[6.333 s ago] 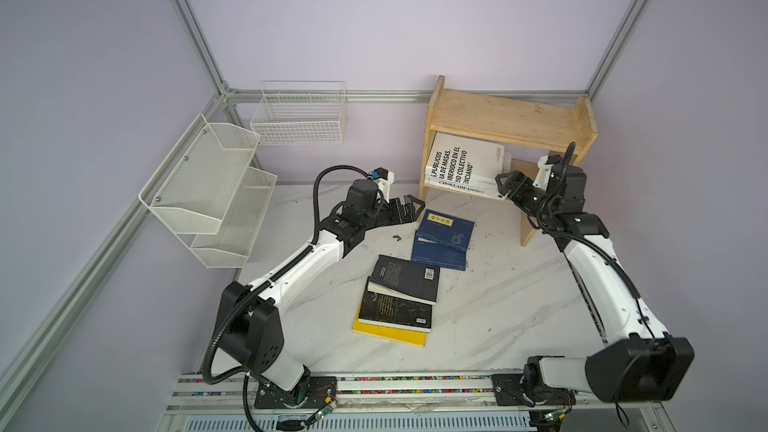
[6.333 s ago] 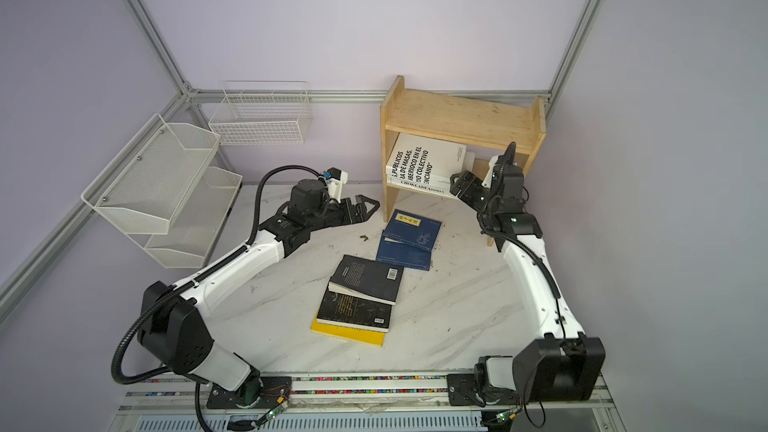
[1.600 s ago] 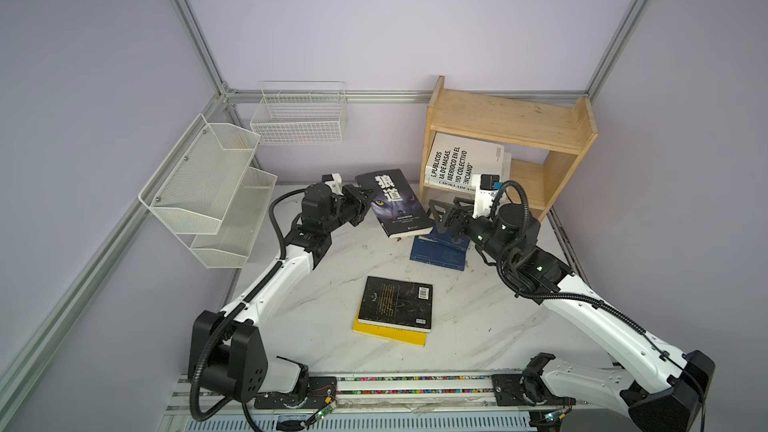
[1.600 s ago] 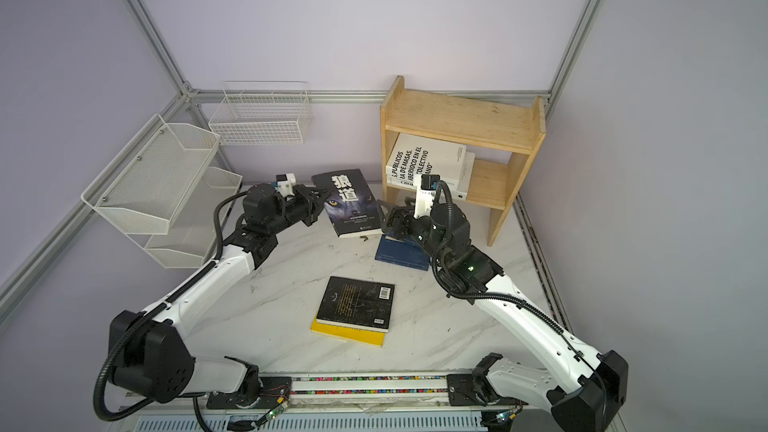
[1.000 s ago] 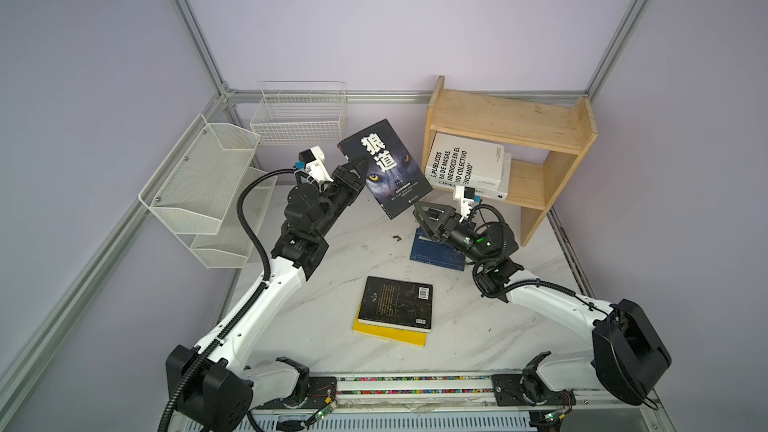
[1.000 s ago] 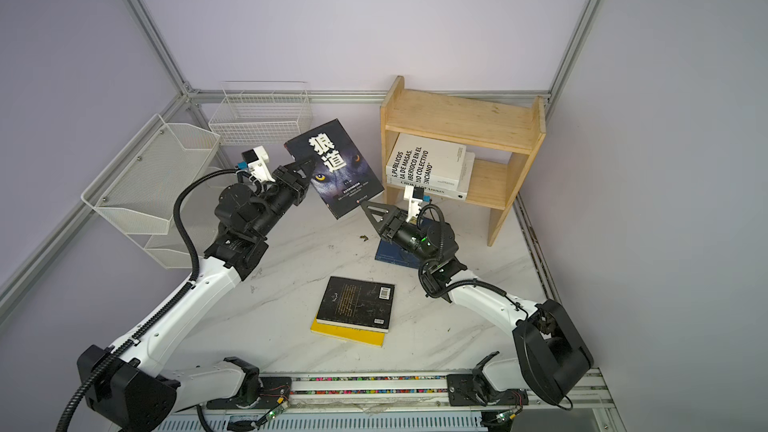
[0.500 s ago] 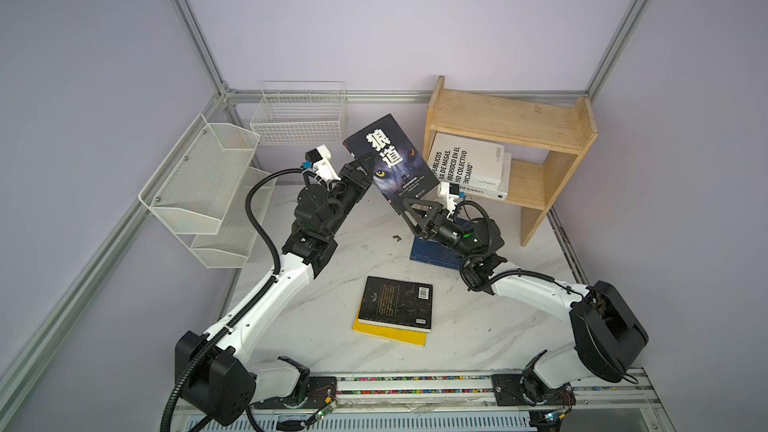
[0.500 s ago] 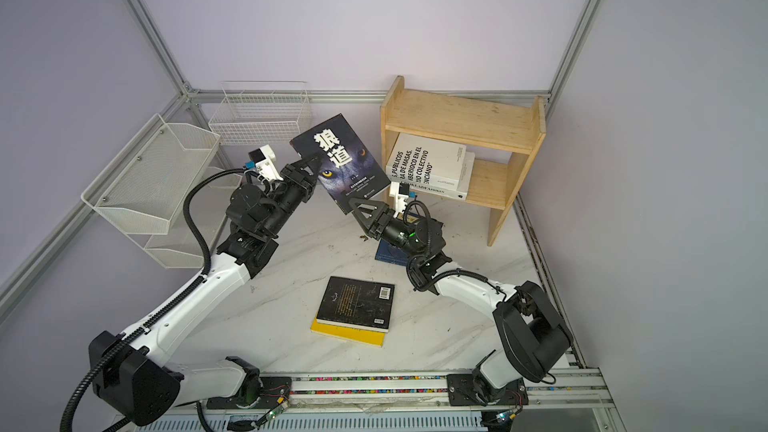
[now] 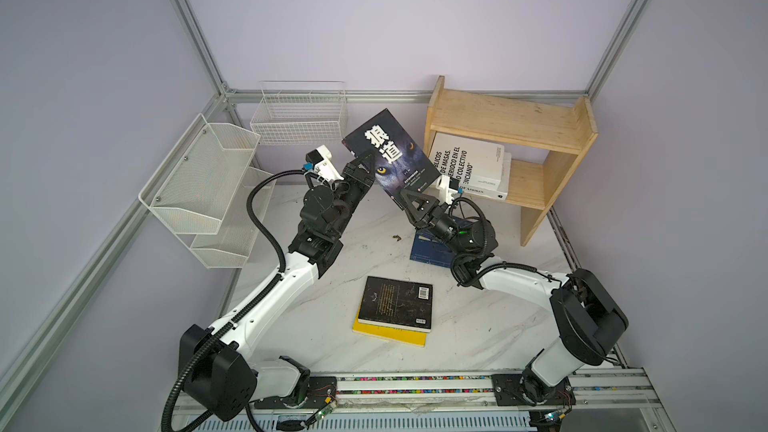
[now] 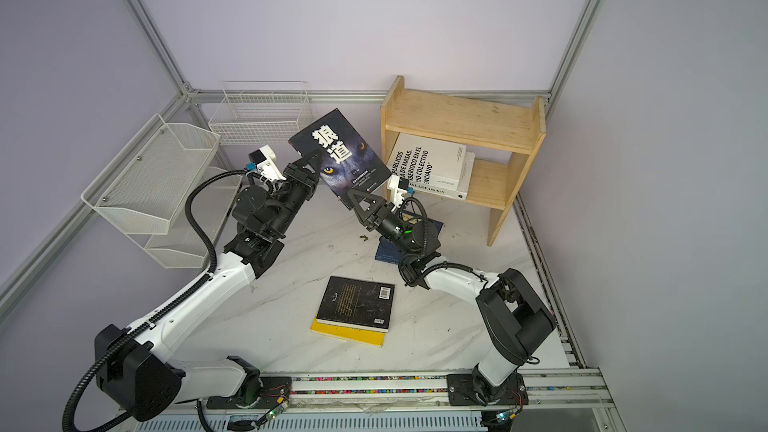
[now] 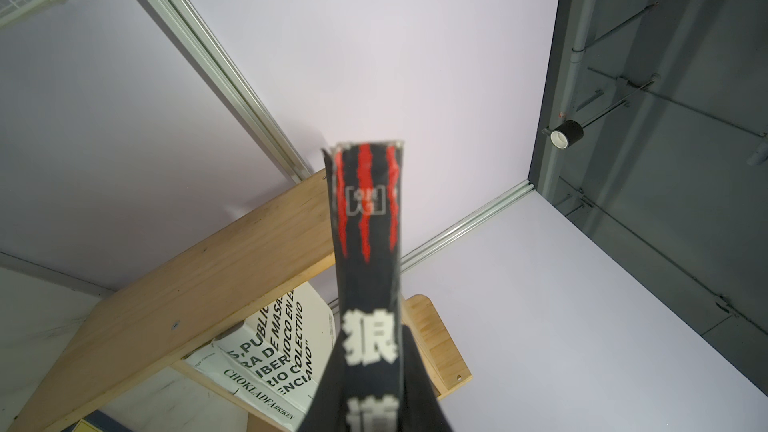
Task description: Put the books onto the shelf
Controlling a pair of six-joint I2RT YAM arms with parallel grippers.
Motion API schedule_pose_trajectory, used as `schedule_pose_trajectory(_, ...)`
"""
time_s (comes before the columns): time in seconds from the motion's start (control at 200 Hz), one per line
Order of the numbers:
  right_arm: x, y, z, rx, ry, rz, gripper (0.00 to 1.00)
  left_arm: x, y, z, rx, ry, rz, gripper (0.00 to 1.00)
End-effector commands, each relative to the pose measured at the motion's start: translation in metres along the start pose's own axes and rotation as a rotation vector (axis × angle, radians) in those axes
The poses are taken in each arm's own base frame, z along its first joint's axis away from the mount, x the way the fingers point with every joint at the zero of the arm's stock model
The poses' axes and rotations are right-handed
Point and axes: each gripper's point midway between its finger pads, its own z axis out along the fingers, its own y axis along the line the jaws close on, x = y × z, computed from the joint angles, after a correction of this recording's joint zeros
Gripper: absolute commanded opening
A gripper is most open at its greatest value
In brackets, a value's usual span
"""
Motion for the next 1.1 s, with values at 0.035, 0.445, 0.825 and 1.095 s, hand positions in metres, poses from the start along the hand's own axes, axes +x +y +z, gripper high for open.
schedule_pose_trajectory(0.035,-0.009,0.016,-0.002,-0.034,-0.047,0.03,0.15,-0.016,-0.053,-0.009,0.179,-0.072,-0.028,0.06)
schedule_pose_trajectory(0.445,-0.036,0.037,-0.056,0.163,0.112,-0.099,0.05,-0.015,-0.015,-0.028,-0.015,-0.069,0.049,0.67)
schedule_pose_trajectory(0.825,-0.067,0.059,-0.127,0.377,0.113,-0.143,0.05,-0.033,0.0,-0.054,-0.157,-0.101,0.177,0.77)
schedule_pose_trajectory(1.095,-0.097,0.054,-0.15,0.427,0.102,-0.173,0.05,-0.031,0.003,-0.054,-0.159,-0.091,0.179,0.77)
